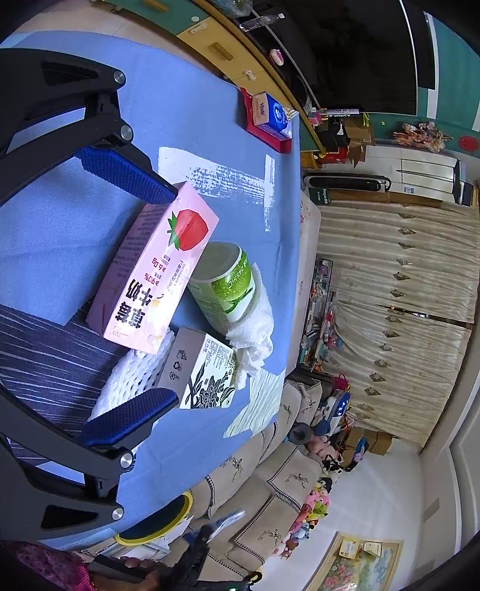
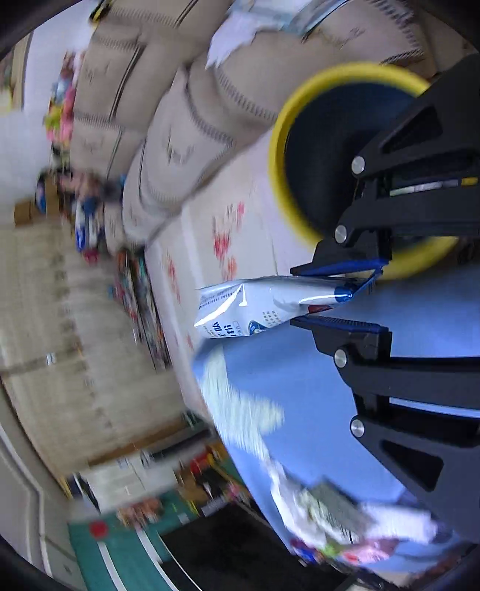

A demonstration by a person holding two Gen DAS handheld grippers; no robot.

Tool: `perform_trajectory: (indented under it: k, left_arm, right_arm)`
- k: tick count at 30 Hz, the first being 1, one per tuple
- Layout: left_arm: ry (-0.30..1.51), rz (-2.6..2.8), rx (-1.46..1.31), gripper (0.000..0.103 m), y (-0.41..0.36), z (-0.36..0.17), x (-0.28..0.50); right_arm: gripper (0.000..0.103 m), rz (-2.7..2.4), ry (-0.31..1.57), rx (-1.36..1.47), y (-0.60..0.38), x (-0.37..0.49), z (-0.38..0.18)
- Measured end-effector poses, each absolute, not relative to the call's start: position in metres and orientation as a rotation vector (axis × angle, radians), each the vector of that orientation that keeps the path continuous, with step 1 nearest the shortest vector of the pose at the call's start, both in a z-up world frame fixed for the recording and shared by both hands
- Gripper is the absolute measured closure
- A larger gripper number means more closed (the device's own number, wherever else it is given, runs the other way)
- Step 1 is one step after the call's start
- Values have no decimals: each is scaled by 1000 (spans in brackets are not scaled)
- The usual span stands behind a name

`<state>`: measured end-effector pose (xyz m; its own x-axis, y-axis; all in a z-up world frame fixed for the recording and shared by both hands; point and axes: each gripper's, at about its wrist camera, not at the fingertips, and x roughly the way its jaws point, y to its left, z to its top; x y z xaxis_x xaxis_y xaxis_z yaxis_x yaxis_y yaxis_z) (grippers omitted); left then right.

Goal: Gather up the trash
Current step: 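Drop the tube into the yellow bin with the right gripper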

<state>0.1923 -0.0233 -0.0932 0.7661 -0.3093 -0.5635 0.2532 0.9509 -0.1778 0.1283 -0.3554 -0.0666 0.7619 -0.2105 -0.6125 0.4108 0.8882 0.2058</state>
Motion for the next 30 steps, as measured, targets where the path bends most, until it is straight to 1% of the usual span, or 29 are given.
perform_trajectory:
  k: [7, 8, 9, 10, 11, 12, 18, 23, 30]
  left_arm:
    - [637, -297, -84, 5, -24, -96, 194]
    - [639, -297, -83, 5, -24, -96, 194]
    - [640, -296, -82, 5, -24, -97, 194]
    - [641, -295, -80, 5, -24, -97, 194]
    - [642, -294, -79, 5, -24, -97, 195]
    - [644, -295, -79, 5, -24, -97, 195]
    - [643, -299, -74, 5, -25, -98, 195]
    - [649, -291, -72, 5, -25, -98, 195]
    - [673, -269, -58, 5, -25, -103, 201]
  right_arm:
    - [81, -471, 676, 403, -404, 108, -97]
    - [79, -481, 682, 405, -407, 107, -100]
    - [74, -492, 682, 405, -409, 106, -103]
    - [62, -507, 679, 404, -411, 103, -103]
    - [52, -520, 676, 402, -411, 101, -104]
    - [50, -536, 670, 396, -410, 100, -104]
    - [49, -489, 618, 422, -395, 102, -93]
    - [45, -395, 552, 401, -355, 115, -80]
    - [40, -306, 550, 333, -307, 133, -83]
